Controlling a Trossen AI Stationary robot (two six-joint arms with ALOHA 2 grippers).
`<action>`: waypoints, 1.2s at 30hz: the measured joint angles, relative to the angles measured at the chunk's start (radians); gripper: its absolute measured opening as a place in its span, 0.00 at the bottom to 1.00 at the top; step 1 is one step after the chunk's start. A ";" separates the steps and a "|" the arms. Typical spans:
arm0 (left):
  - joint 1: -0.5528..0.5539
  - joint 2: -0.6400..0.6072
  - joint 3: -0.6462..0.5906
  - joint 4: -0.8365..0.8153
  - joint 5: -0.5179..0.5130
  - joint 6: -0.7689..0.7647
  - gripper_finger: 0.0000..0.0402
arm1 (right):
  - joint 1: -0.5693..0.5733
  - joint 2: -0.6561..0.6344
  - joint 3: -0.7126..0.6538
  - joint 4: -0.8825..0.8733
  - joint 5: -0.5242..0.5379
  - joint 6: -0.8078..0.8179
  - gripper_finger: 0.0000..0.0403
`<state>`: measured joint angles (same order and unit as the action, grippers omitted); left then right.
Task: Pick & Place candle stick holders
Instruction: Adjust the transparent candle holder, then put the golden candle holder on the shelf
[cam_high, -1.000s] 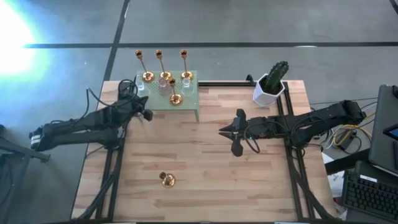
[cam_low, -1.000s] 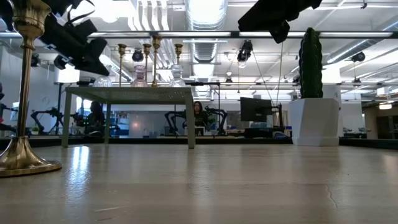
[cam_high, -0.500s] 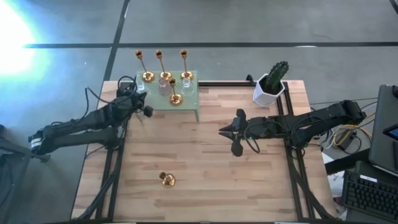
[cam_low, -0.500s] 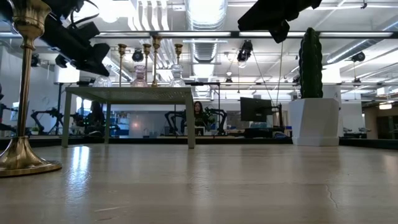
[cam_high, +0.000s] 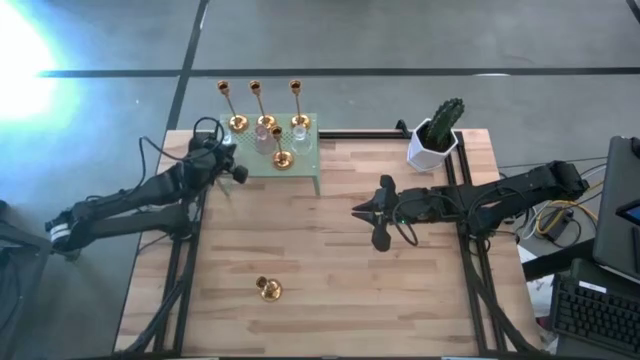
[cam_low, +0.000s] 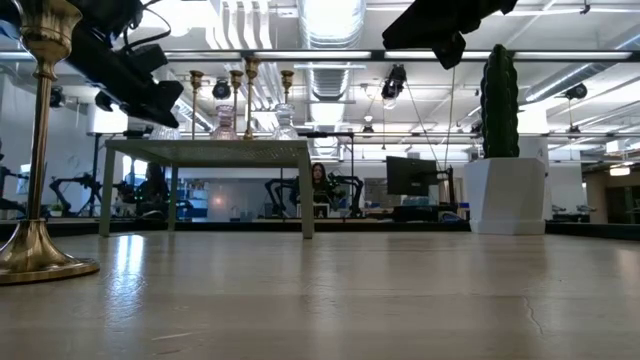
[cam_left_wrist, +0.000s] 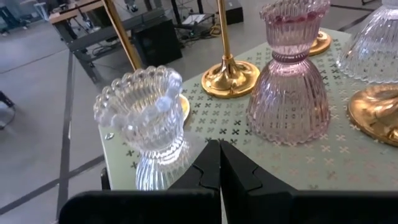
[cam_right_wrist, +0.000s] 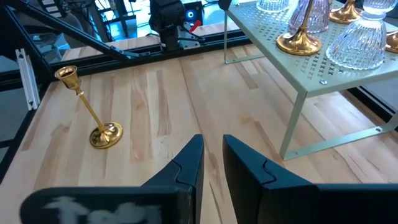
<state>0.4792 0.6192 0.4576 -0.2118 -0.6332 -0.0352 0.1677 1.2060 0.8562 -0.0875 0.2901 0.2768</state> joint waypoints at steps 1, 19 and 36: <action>0.005 0.002 0.000 0.007 0.007 0.007 0.00 | 0.000 0.000 0.000 0.000 0.000 0.000 0.13; 0.068 0.022 0.000 0.037 0.056 0.061 0.00 | 0.000 0.000 0.000 -0.003 0.000 0.000 0.13; -0.004 -0.051 0.073 -0.060 0.593 -0.092 0.00 | 0.000 0.000 0.000 -0.019 0.000 0.000 0.13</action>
<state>0.4750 0.5687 0.5310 -0.2719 -0.0402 -0.1270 0.1678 1.2057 0.8558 -0.1068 0.2901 0.2771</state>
